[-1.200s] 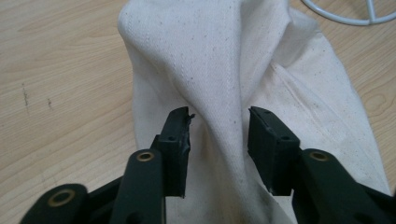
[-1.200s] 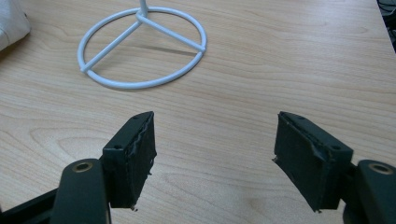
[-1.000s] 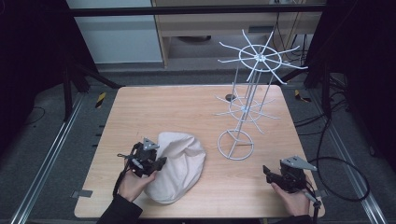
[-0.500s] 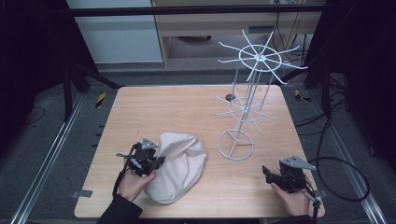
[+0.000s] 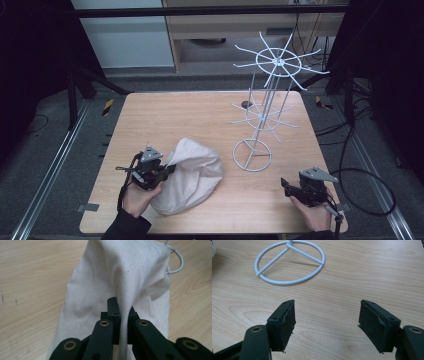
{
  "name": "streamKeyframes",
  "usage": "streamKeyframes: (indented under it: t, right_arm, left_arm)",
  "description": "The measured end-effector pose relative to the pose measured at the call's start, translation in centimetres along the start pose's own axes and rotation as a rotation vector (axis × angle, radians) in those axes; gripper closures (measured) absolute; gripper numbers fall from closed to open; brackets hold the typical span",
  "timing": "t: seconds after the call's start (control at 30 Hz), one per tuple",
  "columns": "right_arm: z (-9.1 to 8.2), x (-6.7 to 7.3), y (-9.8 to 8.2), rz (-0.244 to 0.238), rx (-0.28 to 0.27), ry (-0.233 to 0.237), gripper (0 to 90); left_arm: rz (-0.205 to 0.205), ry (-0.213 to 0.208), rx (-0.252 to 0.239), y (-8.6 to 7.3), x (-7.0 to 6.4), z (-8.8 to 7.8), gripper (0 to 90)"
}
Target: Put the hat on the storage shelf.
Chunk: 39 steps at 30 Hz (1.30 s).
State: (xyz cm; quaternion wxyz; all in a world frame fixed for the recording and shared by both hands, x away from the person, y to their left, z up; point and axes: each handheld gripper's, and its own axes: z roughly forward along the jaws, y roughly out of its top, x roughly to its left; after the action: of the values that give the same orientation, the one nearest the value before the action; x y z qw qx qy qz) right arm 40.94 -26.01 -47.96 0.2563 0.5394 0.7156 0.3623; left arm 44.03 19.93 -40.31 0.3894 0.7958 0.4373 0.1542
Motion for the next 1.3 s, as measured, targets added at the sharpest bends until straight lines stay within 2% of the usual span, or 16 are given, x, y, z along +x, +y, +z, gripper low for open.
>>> streamKeyframes:
  t: [0.23, 0.47, 0.67, 0.93, 1.3]
  right_arm:
    - [0.0, 0.0, 0.0, 0.0, 0.0, 0.0, 29.5]
    - [0.1, 0.0, 0.0, -0.008, -0.004, 0.002, 29.5]
    - [0.1, 0.0, 0.0, -0.01, -0.009, 0.005, 29.8]
    - [0.1, 0.0, 0.0, -0.012, -0.013, 0.005, 30.2]
    - [0.1, 0.1, -0.1, -0.015, -0.018, 0.01, 31.8]
  left_arm:
    - [0.0, -0.016, -0.039, 0.5, -0.2, -1.3, 88.4]
    - [-0.001, -0.029, -0.104, 0.9, -0.4, -2.9, 88.4]
    - [-0.001, -0.029, -0.177, 1.1, -0.5, -4.0, 88.4]
    - [-0.015, -0.027, -0.251, 1.1, -0.4, -5.1, 88.4]
    - [-0.033, -0.004, -0.396, 1.1, 0.0, -7.3, 88.4]
